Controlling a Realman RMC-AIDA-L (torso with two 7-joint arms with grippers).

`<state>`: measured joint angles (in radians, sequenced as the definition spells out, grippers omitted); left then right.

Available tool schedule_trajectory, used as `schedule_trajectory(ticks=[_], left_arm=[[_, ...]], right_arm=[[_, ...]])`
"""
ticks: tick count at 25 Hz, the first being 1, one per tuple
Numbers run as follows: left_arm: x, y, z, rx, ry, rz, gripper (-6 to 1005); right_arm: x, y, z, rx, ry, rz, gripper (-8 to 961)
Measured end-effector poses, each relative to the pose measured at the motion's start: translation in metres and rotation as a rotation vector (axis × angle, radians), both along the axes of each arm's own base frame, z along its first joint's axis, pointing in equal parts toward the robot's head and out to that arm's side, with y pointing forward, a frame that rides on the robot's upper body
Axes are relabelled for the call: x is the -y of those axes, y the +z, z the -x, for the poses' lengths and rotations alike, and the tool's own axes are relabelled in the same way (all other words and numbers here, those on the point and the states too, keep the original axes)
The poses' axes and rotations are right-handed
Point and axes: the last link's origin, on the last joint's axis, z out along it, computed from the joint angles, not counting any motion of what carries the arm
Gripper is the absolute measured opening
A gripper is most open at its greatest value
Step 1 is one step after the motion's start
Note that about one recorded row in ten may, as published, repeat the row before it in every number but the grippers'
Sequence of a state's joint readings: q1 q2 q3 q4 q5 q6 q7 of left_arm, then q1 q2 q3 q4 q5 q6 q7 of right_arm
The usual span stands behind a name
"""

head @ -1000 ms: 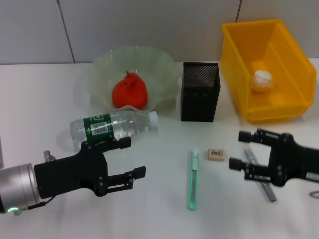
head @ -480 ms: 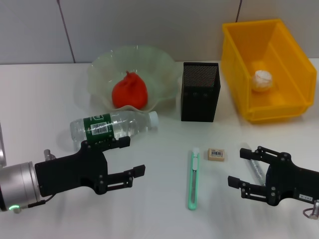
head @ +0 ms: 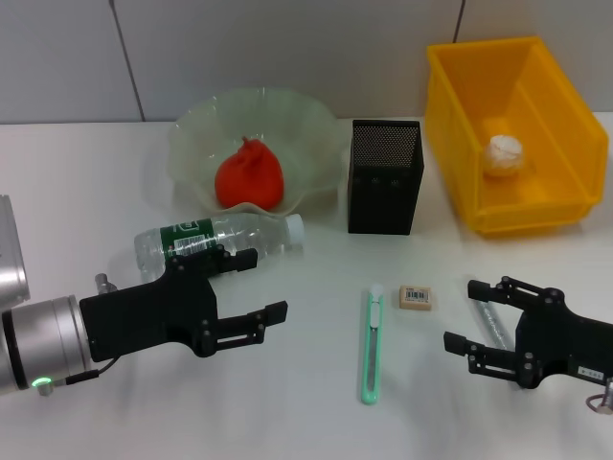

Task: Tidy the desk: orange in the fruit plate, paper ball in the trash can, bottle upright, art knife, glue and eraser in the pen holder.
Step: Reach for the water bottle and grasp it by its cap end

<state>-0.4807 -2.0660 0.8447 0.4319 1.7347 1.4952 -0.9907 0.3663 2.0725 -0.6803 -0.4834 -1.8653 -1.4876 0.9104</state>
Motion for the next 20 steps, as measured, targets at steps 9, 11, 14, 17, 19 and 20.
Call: schedule_trajectory(ticks=[9,11,14,17,19,20], left_arm=[[0.001,0.002,0.004,-0.006,0.016,-0.008,790],[0.001,0.003,0.005,-0.014,0.013,-0.007,790],[-0.001,0.004,0.005,-0.044,-0.006,-0.005,790],[-0.002,0.006,0.005,-0.043,-0.004,-0.016,790],[-0.007,0.012,0.000,0.004,0.020,-0.043,790],[-0.007,0.012,0.000,0.004,0.020,-0.043,790]], right_arm=[[0.007,-0.006,-0.002,-0.029,-0.034,0.022,775],[0.007,-0.007,-0.002,-0.033,-0.038,0.024,775],[0.011,-0.009,-0.004,-0.039,-0.050,0.028,774],[0.013,-0.009,-0.005,-0.043,-0.055,0.028,774],[0.013,-0.009,-0.005,-0.047,-0.057,0.026,774],[0.013,-0.009,-0.005,-0.047,-0.057,0.026,774]])
